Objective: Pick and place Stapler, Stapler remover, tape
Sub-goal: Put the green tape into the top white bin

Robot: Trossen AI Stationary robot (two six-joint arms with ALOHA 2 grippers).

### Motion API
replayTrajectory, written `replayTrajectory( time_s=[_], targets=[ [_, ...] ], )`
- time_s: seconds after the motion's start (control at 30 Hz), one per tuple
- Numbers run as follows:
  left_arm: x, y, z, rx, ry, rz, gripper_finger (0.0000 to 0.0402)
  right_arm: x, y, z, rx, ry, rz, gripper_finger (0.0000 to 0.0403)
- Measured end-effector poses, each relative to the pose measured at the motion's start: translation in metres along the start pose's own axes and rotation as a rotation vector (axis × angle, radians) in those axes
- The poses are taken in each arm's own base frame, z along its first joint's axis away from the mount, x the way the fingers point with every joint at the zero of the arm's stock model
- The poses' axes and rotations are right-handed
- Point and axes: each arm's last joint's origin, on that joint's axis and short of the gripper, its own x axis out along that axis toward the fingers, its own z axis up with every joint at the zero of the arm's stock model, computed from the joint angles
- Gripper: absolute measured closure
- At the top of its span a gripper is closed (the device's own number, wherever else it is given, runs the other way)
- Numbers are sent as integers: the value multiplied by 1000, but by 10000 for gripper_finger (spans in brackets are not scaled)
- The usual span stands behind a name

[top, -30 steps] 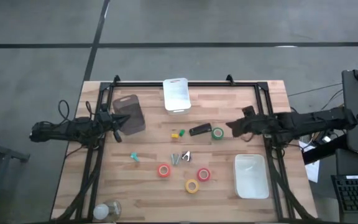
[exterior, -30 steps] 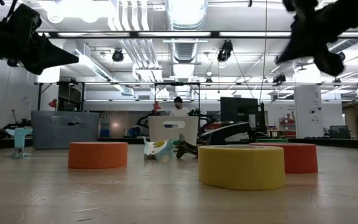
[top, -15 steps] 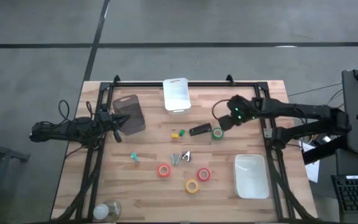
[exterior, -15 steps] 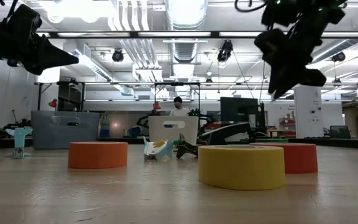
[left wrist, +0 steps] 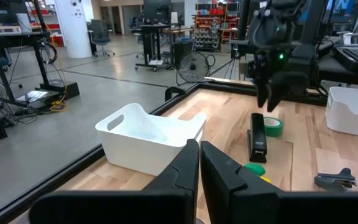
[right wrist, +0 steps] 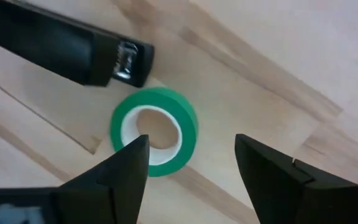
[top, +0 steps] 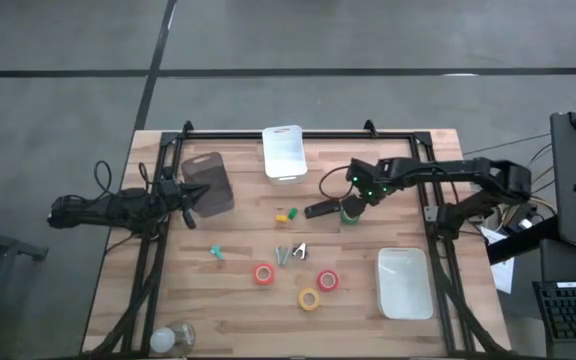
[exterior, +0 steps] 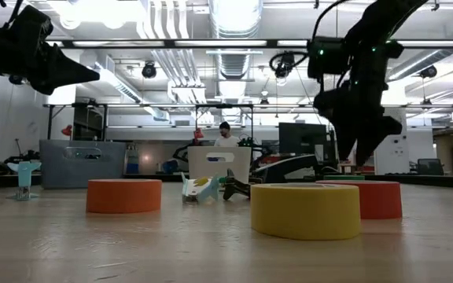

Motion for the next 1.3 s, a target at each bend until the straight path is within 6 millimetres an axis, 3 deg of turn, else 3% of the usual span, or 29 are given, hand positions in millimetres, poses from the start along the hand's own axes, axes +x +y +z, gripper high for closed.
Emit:
replayTrajectory(
  time_s=[0.47,0.83,0.93,1.03,1.3],
  targets=[
    [0,0,0,0,0,0,381,33,4,8,-62,48,-23,210],
    [0,0,0,0,-1,0,381,30,4,7,-85,43,-14,339],
    [0,0,0,0,-1,0,381,23,5,7,-81,23,2,372],
    [0,0,0,0,0,0,383,8,10,11,-73,-15,37,378],
    [0,0,0,0,0,0,381,-57,37,39,-93,-224,139,369]
  ],
)
